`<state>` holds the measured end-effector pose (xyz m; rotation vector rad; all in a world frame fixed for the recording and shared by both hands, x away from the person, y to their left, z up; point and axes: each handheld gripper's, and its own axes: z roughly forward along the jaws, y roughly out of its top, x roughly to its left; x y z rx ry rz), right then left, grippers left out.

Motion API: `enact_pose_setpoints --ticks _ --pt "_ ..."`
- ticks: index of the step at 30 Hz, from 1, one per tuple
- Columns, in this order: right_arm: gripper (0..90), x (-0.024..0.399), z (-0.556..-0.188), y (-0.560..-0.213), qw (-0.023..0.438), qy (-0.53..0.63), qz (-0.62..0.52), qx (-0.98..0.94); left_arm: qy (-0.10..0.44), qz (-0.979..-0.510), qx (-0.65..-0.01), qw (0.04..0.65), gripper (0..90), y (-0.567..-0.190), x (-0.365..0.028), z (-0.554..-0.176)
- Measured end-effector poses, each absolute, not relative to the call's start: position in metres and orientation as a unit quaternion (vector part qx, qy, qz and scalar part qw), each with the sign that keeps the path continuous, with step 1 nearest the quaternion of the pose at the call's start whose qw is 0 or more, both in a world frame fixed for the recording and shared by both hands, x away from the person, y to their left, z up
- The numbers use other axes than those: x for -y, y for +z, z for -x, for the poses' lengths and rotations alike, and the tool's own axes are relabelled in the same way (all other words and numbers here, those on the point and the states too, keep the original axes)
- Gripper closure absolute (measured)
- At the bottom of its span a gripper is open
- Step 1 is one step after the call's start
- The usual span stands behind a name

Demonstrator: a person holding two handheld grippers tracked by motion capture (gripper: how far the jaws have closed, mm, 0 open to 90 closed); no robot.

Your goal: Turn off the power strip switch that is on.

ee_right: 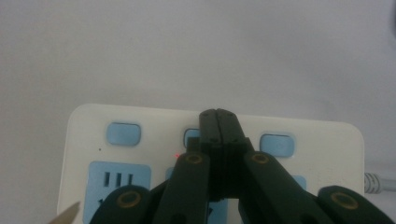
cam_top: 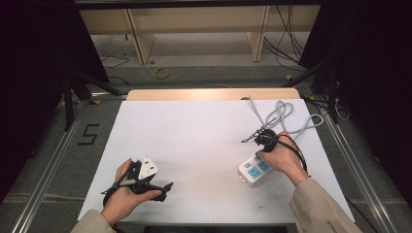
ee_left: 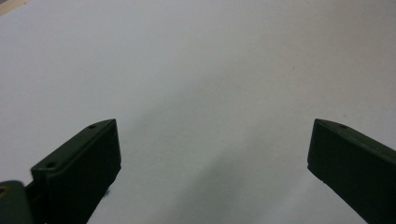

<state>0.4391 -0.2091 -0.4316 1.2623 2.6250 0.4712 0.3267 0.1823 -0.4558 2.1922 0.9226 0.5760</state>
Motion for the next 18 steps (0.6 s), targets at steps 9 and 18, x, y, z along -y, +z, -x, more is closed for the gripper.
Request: enact_pose_setpoints --ticks 9,18 --pt "90.0 0.2061 -0.4384 -0.4308 0.080 0.163 -0.424 -0.887 0.220 -0.842 -0.356 0.341 2.4 -0.4560 -0.1820 -0.3268" --pt "90.0 0.2059 -0.4383 -0.4309 0.079 0.161 -0.424 -0.888 0.221 -0.841 -0.357 0.341 2.4 -0.4559 -0.1819 -0.3266"
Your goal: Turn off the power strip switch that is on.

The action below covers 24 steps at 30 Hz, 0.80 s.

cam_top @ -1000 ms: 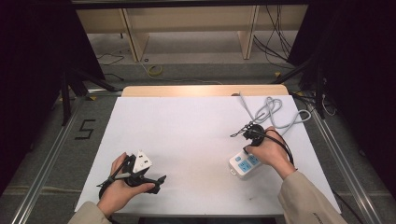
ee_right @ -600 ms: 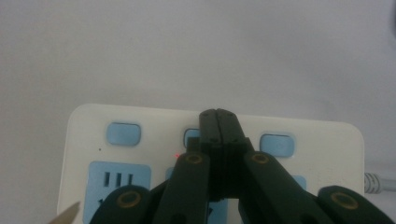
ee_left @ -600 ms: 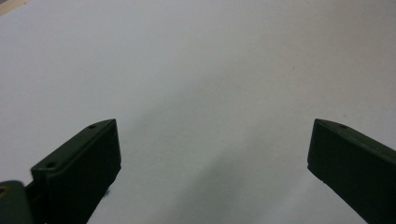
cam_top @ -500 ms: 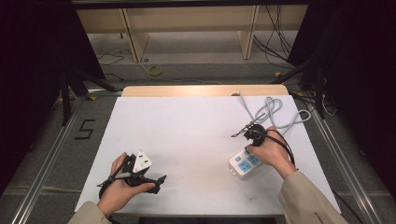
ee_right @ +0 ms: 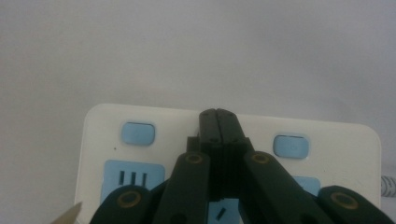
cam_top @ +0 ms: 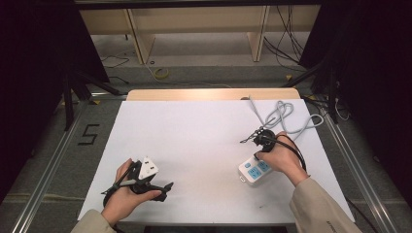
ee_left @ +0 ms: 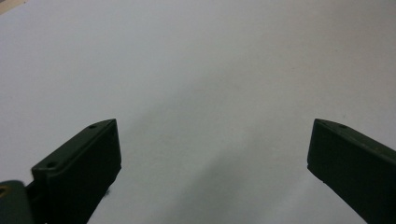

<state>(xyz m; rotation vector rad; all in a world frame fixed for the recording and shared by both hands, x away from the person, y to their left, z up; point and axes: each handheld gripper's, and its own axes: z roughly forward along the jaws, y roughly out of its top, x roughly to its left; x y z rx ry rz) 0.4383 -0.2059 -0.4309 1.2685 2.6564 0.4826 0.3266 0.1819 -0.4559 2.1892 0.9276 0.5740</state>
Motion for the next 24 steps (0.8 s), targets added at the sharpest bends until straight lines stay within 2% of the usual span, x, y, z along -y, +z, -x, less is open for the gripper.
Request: enact_pose_setpoints --ticks 7,24 --pt "90.0 0.2090 -0.4395 -0.4320 0.092 0.158 -0.430 -0.884 0.221 -0.842 -0.356 0.341 2.5 -0.4559 -0.1816 -0.3269" --pt "90.0 0.2089 -0.4405 -0.4316 0.091 0.157 -0.424 -0.888 0.220 -0.842 -0.356 0.341 2.5 -0.4564 -0.1815 -0.3275"
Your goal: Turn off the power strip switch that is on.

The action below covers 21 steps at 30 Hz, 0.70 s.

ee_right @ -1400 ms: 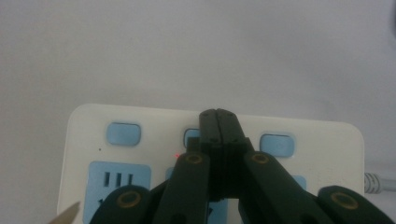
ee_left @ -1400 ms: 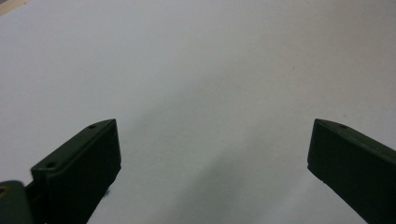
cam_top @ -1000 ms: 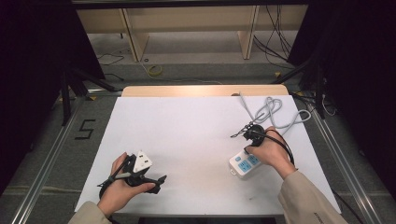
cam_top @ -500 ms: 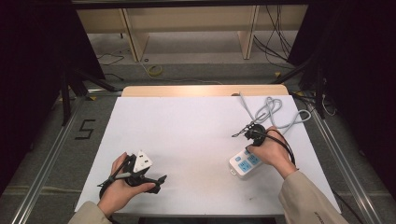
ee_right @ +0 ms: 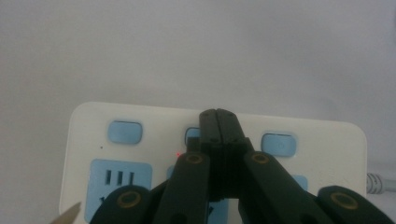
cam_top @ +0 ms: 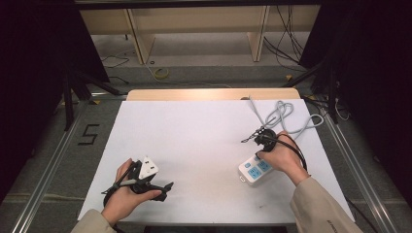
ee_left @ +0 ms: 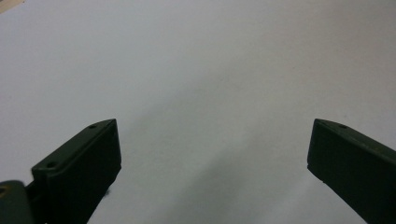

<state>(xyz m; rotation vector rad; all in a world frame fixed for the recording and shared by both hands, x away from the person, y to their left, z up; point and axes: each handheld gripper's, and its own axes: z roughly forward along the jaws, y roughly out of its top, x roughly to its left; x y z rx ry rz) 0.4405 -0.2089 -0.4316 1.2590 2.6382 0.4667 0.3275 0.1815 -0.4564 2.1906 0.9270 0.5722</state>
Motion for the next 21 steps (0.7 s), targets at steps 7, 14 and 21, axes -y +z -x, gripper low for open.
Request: enact_pose_setpoints --ticks 7,14,21 --pt "90.0 0.2053 -0.4393 -0.4306 0.070 0.162 -0.415 -0.893 0.220 -0.842 -0.355 0.340 2.5 -0.4561 -0.1820 -0.3273" --pt "90.0 0.2045 -0.4389 -0.4306 0.073 0.161 -0.415 -0.893 0.220 -0.843 -0.355 0.340 2.5 -0.4561 -0.1820 -0.3273" --pt "90.0 0.2055 -0.4393 -0.4304 0.071 0.161 -0.413 -0.893 0.220 -0.843 -0.354 0.340 2.5 -0.4561 -0.1821 -0.3274"
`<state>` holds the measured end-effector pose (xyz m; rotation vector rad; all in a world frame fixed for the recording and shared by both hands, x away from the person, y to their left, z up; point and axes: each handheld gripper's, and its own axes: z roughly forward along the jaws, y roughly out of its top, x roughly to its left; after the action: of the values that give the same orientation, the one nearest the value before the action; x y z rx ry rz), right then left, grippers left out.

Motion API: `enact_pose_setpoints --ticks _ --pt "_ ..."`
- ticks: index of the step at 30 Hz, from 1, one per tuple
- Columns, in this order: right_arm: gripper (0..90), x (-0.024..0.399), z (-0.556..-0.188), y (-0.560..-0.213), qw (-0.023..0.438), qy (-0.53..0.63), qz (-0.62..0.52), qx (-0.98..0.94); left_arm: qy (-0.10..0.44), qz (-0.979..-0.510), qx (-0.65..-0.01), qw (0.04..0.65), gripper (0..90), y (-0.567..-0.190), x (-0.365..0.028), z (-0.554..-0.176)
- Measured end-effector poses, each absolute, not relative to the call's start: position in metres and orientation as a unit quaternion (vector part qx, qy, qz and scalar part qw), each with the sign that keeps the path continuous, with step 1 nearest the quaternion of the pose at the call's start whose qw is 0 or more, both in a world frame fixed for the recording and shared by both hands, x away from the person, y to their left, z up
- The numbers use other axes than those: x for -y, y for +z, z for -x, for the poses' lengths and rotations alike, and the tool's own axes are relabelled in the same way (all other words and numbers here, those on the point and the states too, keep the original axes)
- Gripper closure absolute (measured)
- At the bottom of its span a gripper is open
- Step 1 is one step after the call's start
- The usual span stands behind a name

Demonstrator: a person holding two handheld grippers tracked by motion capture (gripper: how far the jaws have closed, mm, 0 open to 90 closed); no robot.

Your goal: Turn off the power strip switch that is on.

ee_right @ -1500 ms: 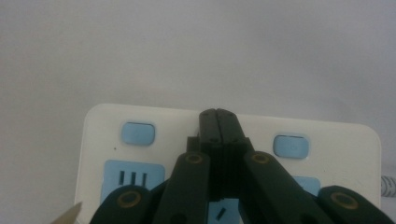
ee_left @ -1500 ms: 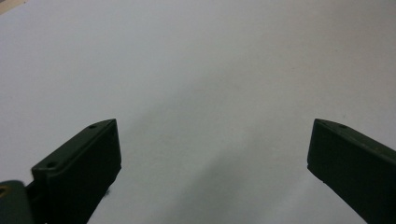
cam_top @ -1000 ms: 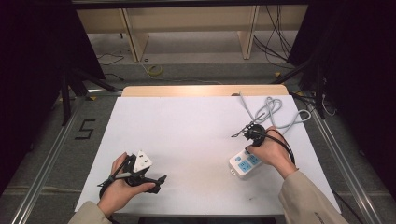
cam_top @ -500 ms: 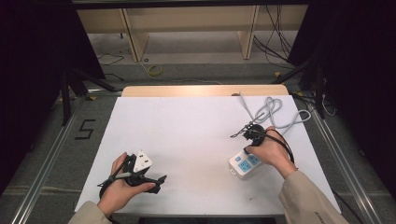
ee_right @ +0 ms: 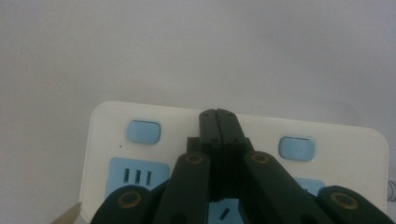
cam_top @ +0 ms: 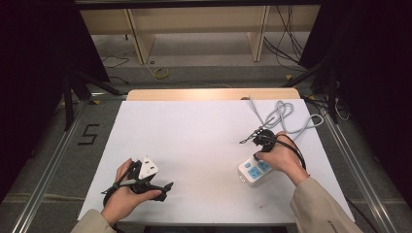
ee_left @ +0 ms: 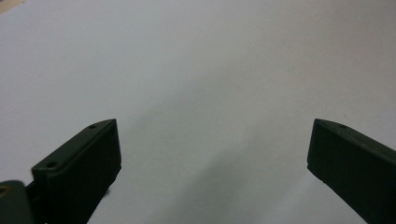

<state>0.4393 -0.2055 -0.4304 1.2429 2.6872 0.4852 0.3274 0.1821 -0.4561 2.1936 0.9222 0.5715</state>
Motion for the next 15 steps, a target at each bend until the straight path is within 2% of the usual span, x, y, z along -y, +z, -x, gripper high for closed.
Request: enact_pose_setpoints --ticks 15 --pt "90.0 0.2047 -0.4386 -0.4311 0.072 0.158 -0.418 -0.892 0.221 -0.843 -0.354 0.340 2.5 -0.4562 -0.1817 -0.3268"
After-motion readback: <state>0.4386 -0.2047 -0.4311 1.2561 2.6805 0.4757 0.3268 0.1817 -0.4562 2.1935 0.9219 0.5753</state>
